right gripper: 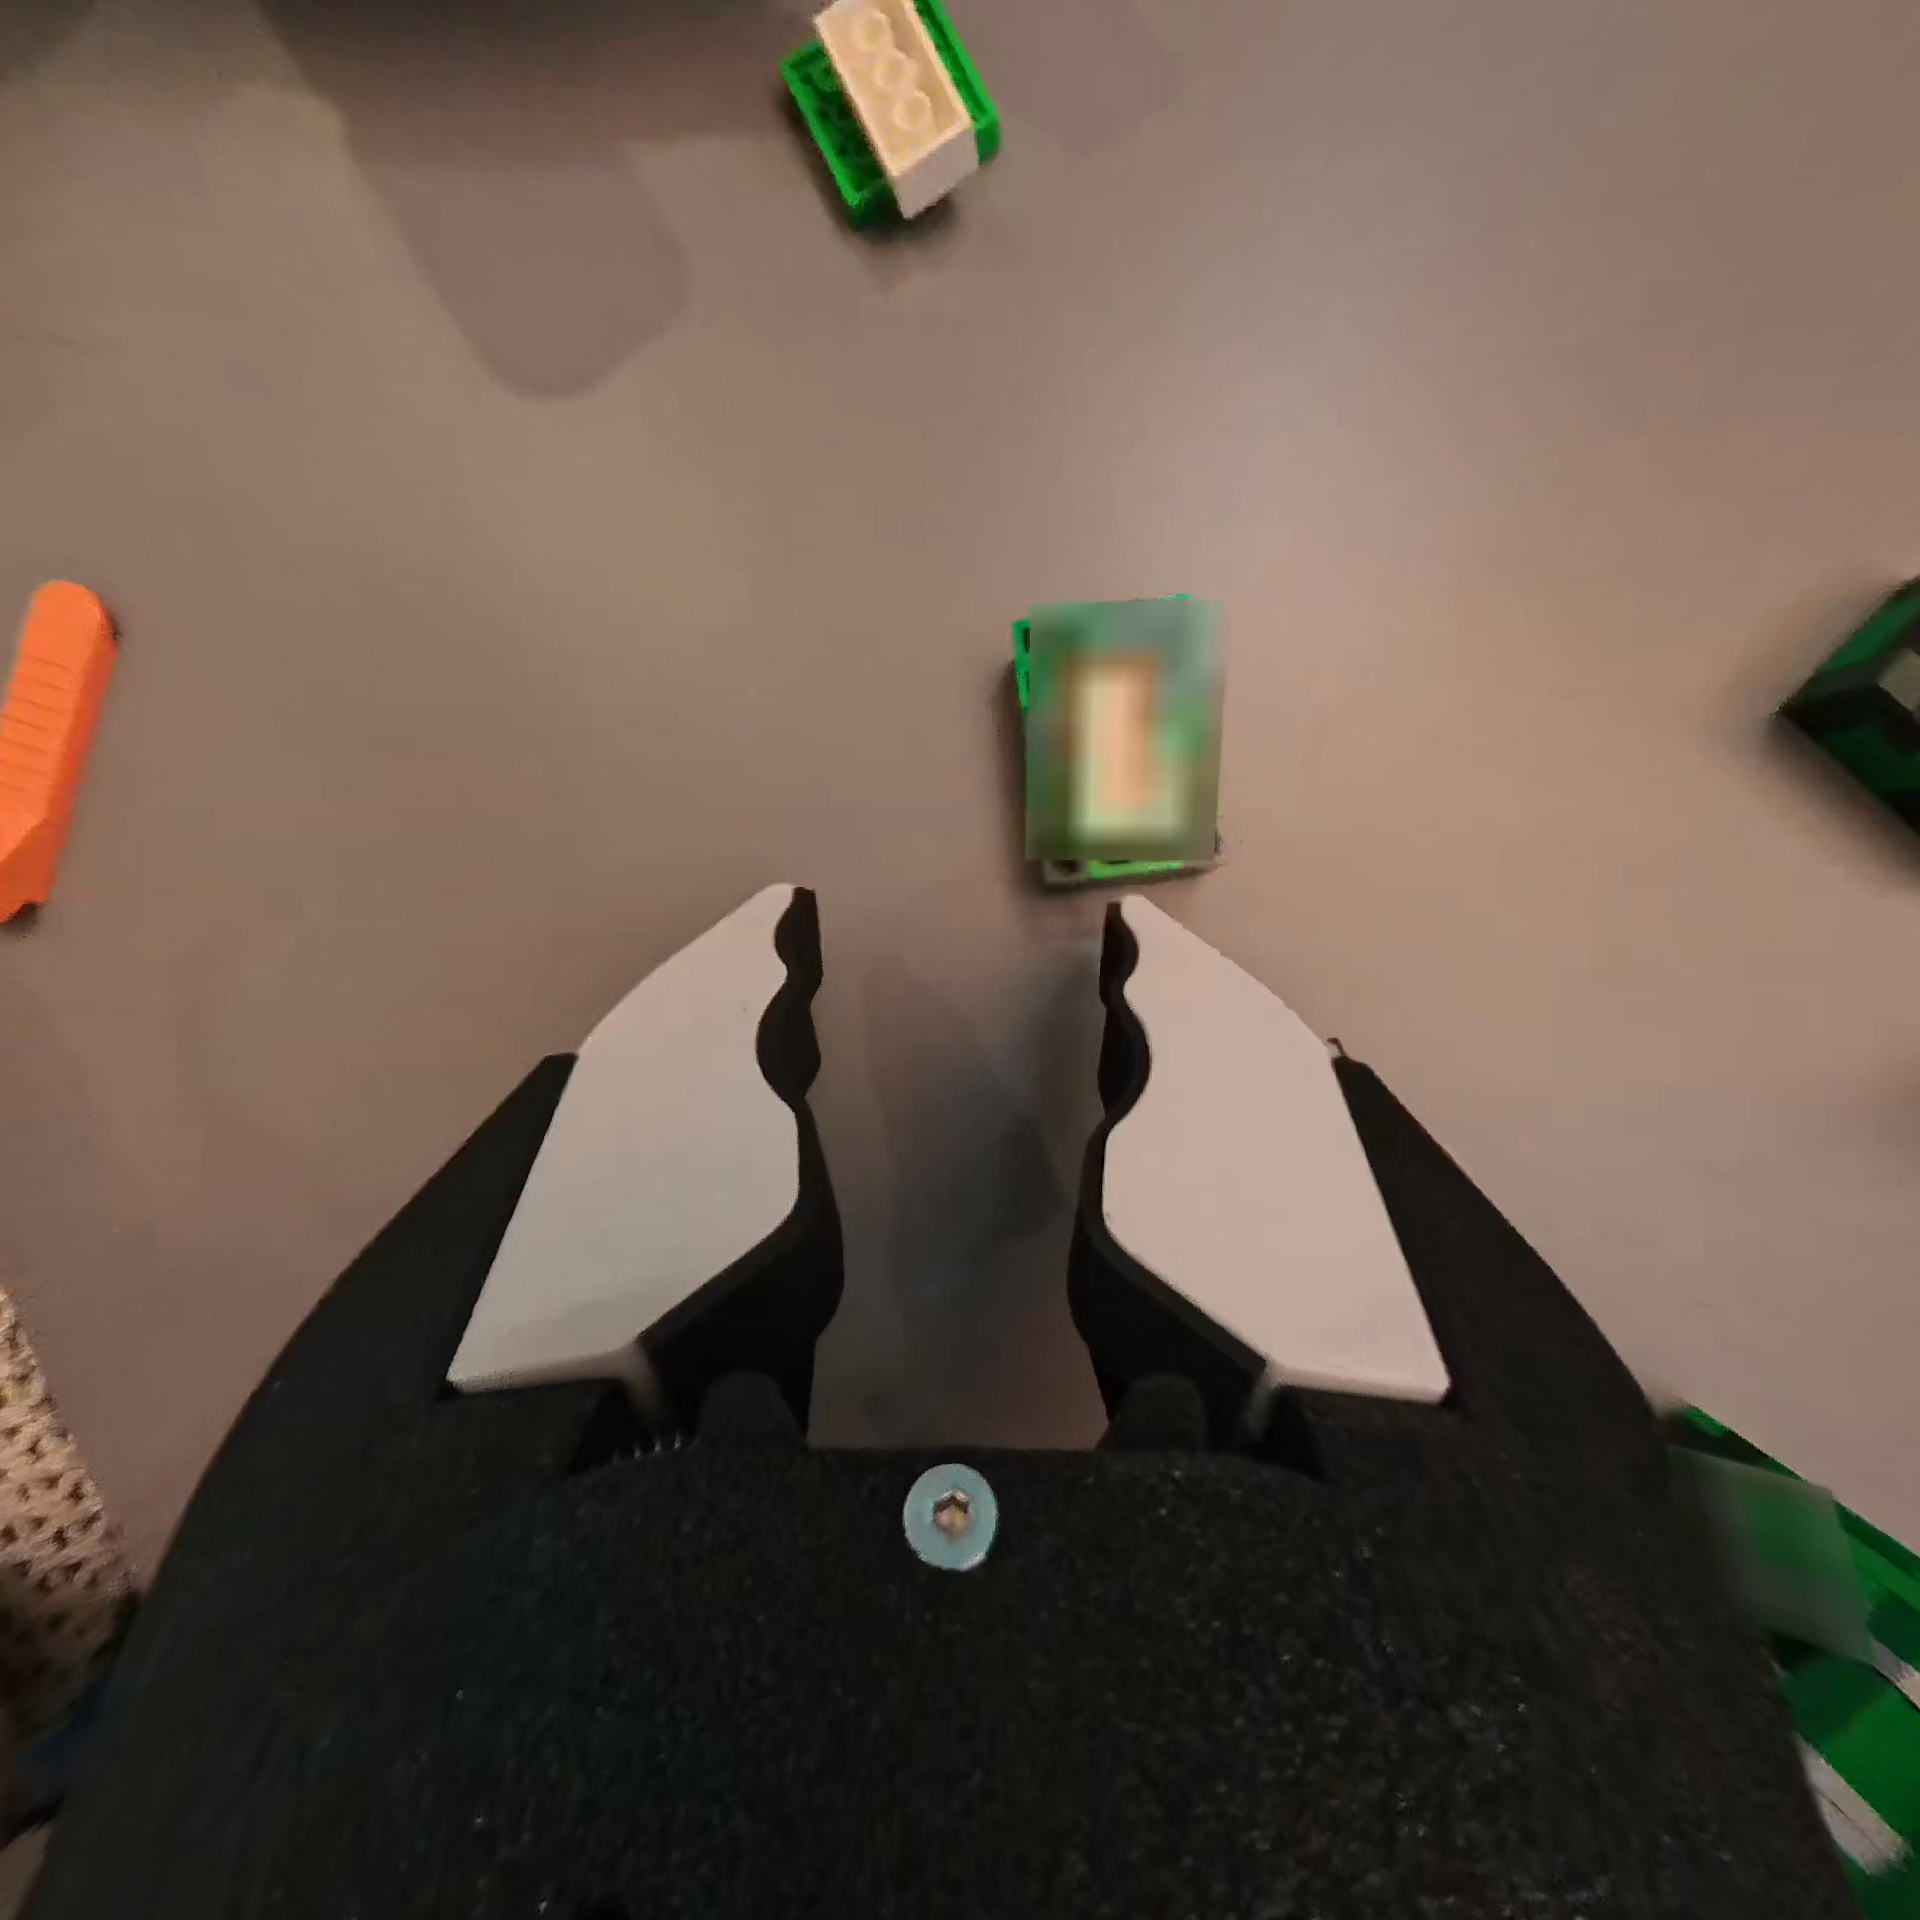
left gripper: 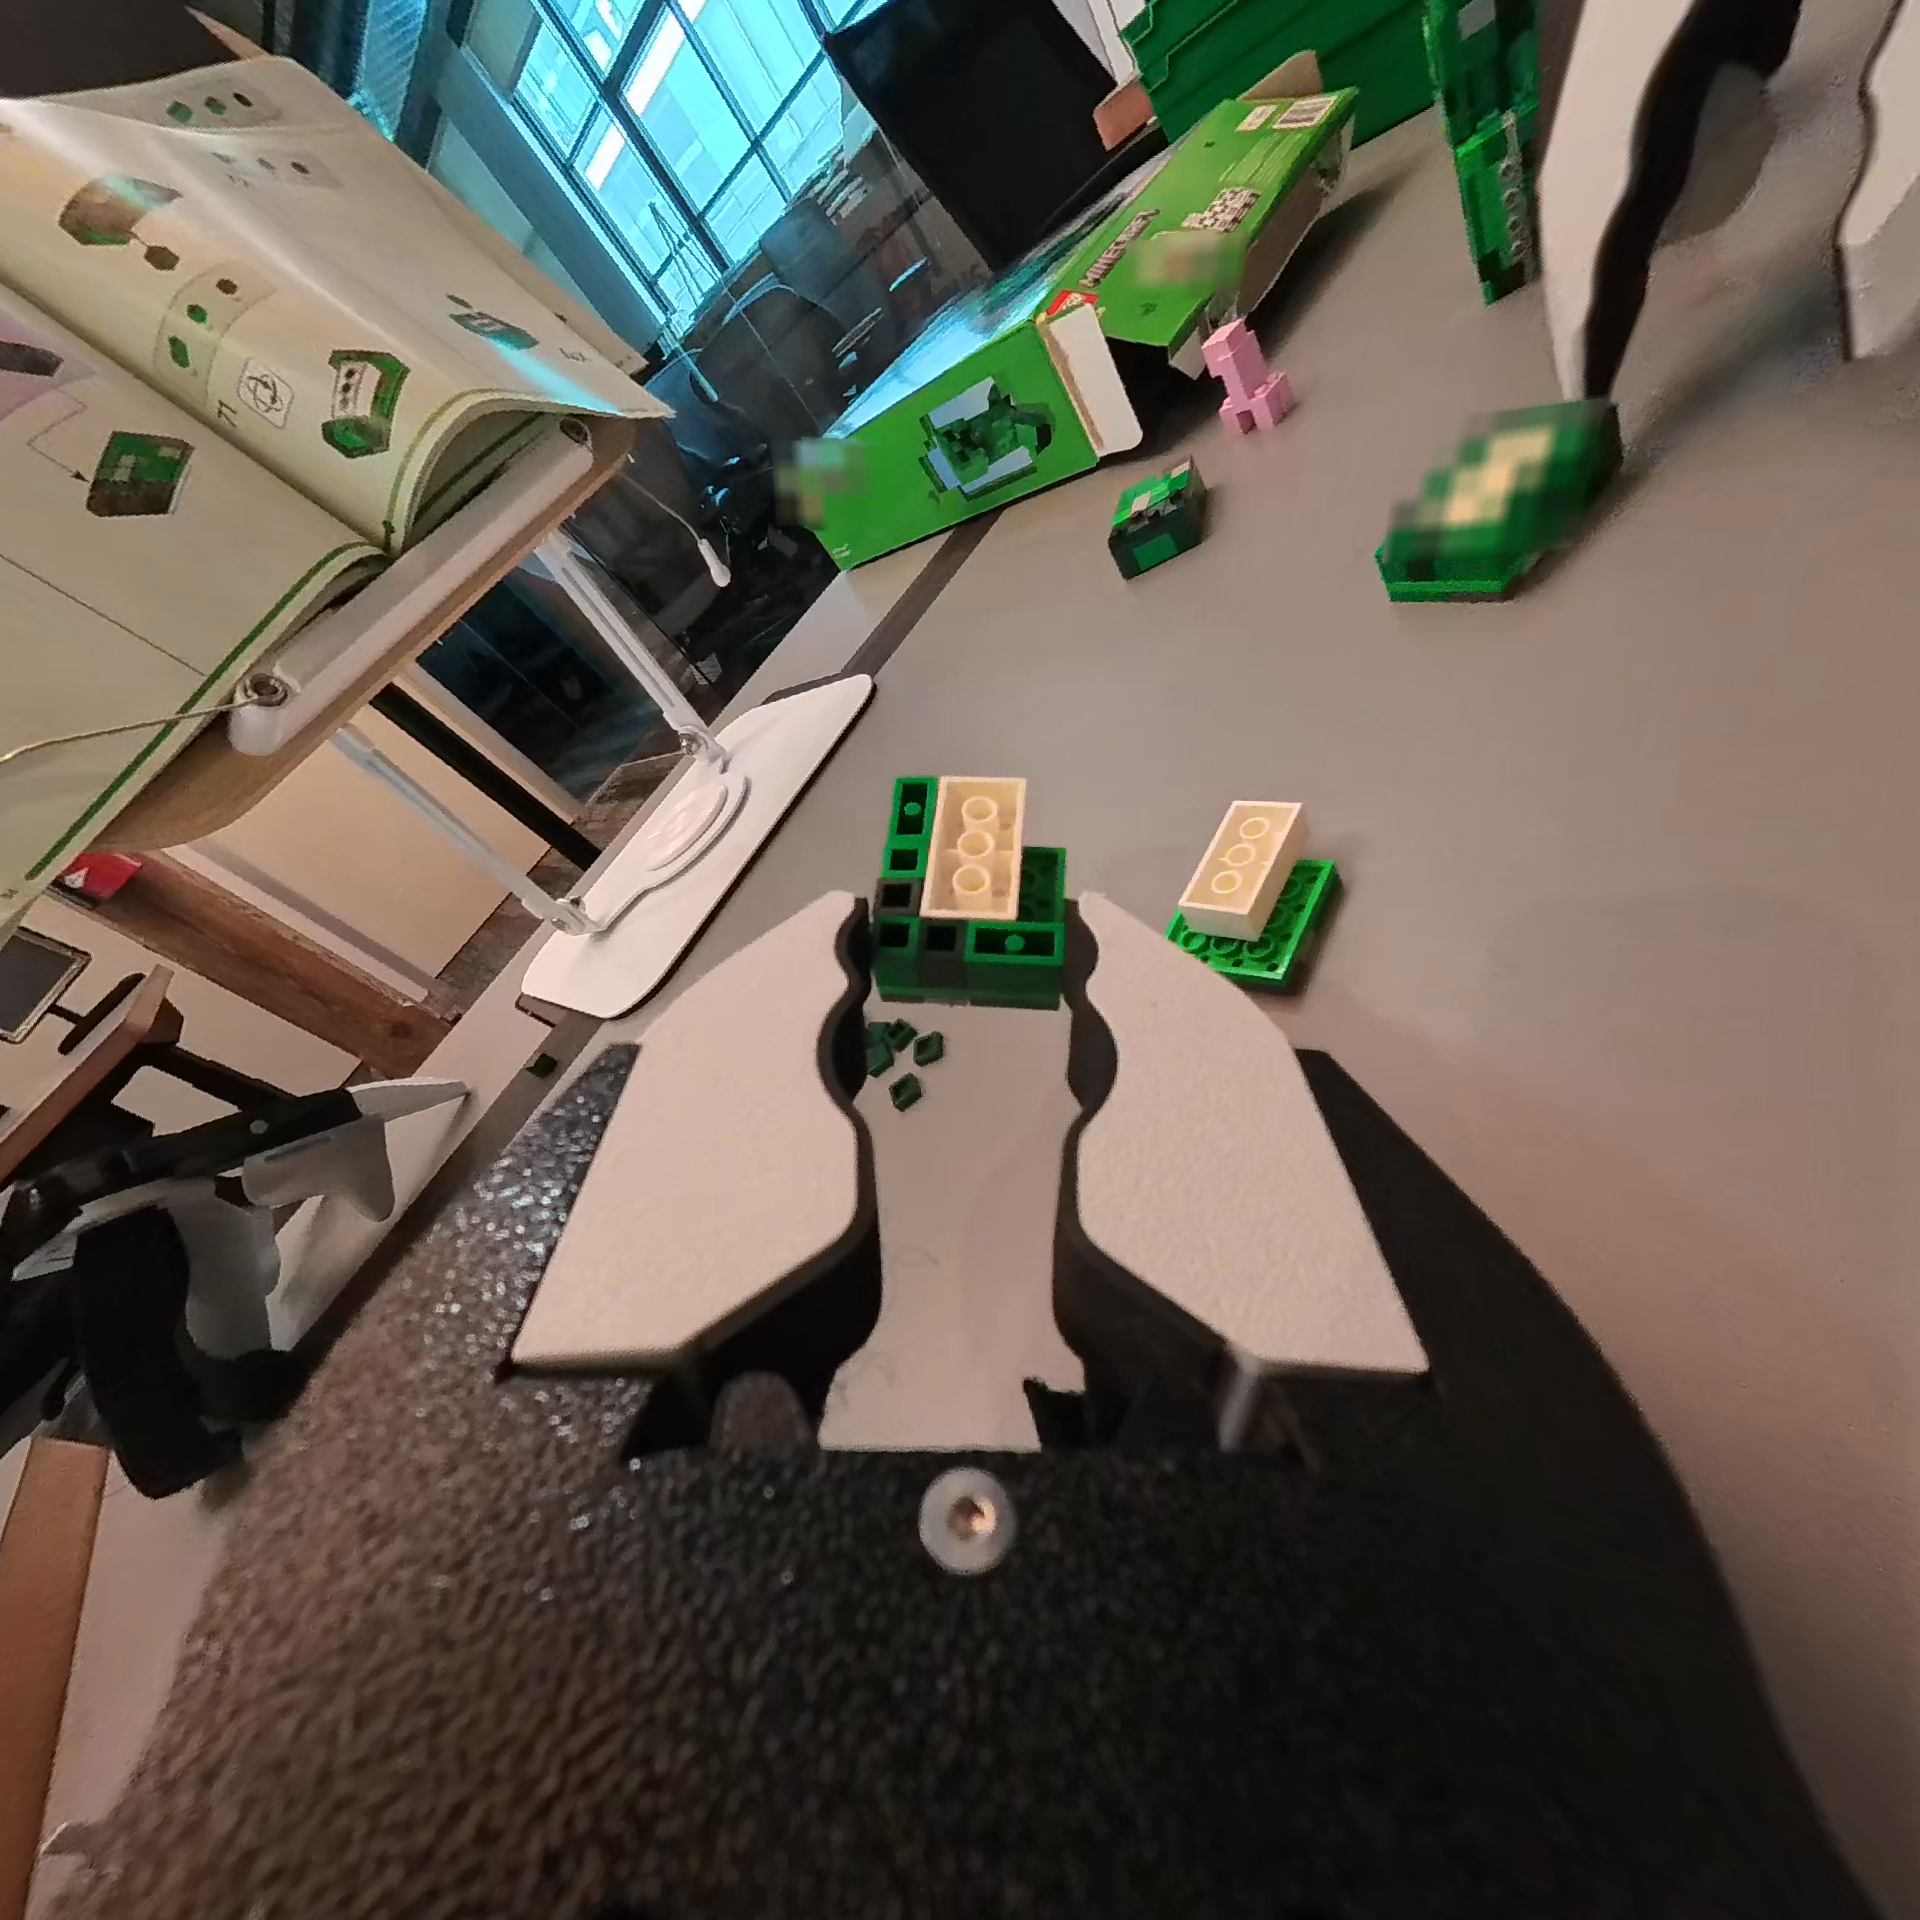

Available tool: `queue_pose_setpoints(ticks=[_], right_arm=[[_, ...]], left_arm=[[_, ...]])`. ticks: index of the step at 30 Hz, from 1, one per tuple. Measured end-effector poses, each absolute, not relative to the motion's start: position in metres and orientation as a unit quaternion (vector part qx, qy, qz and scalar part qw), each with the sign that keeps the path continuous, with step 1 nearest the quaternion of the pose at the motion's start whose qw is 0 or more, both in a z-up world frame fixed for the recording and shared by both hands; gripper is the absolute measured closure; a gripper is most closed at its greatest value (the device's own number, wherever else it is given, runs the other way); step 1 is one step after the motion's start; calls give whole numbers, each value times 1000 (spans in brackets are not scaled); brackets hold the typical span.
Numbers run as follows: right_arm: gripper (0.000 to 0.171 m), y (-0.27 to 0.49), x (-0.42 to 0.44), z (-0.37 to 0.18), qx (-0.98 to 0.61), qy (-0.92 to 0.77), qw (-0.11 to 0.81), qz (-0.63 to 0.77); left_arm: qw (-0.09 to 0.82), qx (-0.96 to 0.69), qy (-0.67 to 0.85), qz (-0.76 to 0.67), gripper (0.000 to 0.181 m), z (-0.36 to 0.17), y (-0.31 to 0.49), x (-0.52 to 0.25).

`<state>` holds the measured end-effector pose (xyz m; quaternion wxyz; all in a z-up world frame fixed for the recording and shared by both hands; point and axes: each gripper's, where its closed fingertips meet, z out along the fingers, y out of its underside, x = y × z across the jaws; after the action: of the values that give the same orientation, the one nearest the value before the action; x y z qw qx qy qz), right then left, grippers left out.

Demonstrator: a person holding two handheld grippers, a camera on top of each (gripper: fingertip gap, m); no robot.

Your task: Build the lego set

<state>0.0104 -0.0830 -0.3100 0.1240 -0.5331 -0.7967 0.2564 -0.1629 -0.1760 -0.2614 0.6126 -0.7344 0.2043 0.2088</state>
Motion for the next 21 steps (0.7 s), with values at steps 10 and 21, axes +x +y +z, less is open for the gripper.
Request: queue_pose_setpoints(ticks=[10, 21], right_arm=[[110, -61, 0, -313, -546, -770, 183, 276], [112, -64, -7, -310, -535, -764, 193, 306]], left_arm=[[619, -735, 202, 191, 146, -261, -177, -161], [616, -737, 206, 189, 146, -262, -176, -159]])
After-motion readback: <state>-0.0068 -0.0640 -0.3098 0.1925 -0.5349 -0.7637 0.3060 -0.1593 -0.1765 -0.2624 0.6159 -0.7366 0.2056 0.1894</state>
